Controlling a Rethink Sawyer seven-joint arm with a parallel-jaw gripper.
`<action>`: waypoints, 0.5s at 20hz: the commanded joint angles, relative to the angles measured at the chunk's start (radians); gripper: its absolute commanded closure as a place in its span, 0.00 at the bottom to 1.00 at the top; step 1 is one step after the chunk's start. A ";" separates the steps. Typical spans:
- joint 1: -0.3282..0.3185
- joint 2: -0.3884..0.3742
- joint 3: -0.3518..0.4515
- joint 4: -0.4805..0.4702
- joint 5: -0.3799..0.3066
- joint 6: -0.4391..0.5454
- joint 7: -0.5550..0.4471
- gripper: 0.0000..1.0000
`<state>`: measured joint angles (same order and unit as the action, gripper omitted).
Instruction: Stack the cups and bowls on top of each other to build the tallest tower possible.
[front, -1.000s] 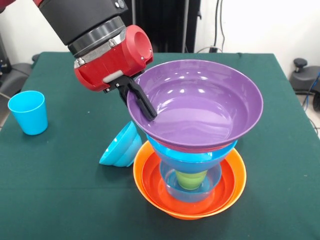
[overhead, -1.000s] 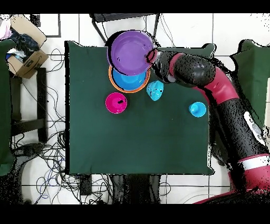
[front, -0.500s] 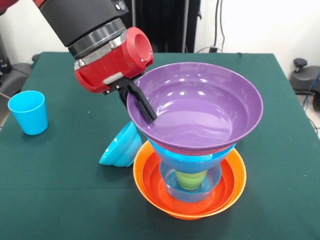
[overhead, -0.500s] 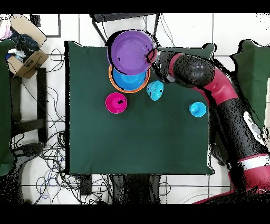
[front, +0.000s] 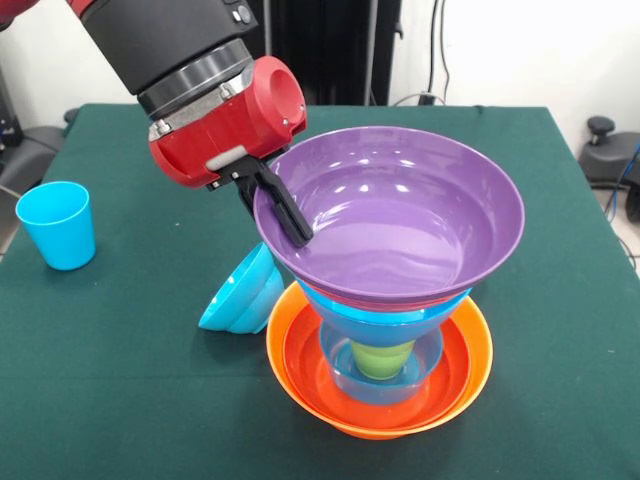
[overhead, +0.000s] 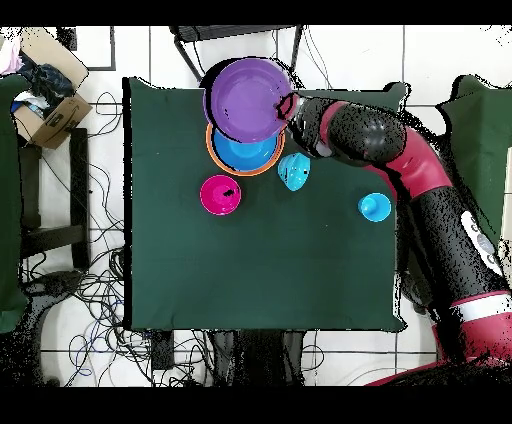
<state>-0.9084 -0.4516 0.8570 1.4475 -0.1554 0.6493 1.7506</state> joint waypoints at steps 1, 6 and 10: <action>0.033 0.023 -0.041 0.003 -0.064 -0.028 -0.050 1.00; 0.026 0.031 -0.032 0.012 -0.073 -0.045 -0.050 1.00; 0.022 0.029 -0.031 0.021 -0.078 -0.053 -0.047 1.00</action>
<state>-0.9101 -0.4515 0.8571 1.4481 -0.1720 0.6493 1.7506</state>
